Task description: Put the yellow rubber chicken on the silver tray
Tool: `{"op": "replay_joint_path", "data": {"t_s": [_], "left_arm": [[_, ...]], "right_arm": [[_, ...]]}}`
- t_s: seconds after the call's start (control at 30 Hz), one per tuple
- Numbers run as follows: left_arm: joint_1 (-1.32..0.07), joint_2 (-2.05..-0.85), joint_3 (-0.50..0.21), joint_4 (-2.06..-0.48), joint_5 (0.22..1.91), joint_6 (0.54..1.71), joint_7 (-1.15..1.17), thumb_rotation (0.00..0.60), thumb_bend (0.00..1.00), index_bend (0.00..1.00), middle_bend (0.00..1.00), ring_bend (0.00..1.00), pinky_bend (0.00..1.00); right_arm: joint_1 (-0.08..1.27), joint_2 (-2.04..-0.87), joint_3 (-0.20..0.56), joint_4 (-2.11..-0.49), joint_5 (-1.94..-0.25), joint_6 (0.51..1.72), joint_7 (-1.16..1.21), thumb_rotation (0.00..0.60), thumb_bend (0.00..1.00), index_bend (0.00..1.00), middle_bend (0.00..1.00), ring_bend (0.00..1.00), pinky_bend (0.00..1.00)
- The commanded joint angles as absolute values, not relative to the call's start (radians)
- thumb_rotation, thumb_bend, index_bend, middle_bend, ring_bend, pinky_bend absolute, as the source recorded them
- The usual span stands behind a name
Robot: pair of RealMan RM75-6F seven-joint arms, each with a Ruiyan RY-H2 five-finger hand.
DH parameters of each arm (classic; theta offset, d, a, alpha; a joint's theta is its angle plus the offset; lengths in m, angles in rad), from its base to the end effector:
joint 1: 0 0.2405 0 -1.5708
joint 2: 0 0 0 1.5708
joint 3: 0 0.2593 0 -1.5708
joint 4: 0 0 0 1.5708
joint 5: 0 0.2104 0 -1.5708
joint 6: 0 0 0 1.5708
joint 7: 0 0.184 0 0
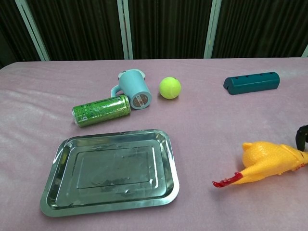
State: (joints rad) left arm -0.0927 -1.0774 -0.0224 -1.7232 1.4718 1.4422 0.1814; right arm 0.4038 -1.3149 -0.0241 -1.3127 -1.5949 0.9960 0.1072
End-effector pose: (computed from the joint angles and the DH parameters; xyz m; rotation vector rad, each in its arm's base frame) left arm -0.3030 0.2158 0.1524 -1.4541 -0.8757 -0.7727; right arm -0.3111 -0.2929 0.0305 1.9273 -1.0149 0.6964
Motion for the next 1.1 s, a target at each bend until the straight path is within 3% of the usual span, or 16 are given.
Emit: {"op": "replay_joint_path", "data": {"t_s": [0.03,0.6,0.7,0.8,0.93,1.1], "left_arm": [[-0.094,-1.077,-0.023,-1.723,1.470,1.440,0.181,0.600,0.00,0.00,0.00,0.00,0.00],[-0.102,-1.074,-0.023,-1.721,1.455,1.422,0.174,0.600,0.00,0.00,0.00,0.00,0.00],[-0.103,-1.074,-0.023,-1.719,1.452,1.417,0.171,0.600,0.00,0.00,0.00,0.00,0.00],[-0.105,-1.075,-0.025,-1.714,1.450,1.416,0.166,0.600,0.00,0.00,0.00,0.00,0.00],[-0.105,-1.074,-0.026,-1.709,1.449,1.416,0.159,0.600,0.00,0.00,0.00,0.00,0.00],[-0.105,-1.074,-0.028,-1.702,1.445,1.417,0.151,0.600,0.00,0.00,0.00,0.00,0.00]], "right_arm": [[0.409,-1.322,-0.026,-1.306,-1.599,1.004,0.117,0.600,0.29,0.47,0.42,0.37,0.44],[0.434,-1.343,-0.027,-1.328,-1.594,1.020,0.099,0.600,0.35,0.47,0.42,0.39,0.50],[0.441,-1.350,-0.021,-1.332,-1.581,1.012,0.084,0.600,0.41,0.47,0.43,0.41,0.54],[0.447,-1.361,-0.014,-1.328,-1.565,1.004,0.072,0.600,0.52,0.49,0.45,0.44,0.60],[0.452,-1.372,-0.006,-1.321,-1.552,1.003,0.062,0.600,0.68,0.56,0.50,0.50,0.69],[0.451,-1.378,-0.005,-1.316,-1.546,1.015,0.066,0.600,0.77,0.63,0.54,0.55,0.75]]}}
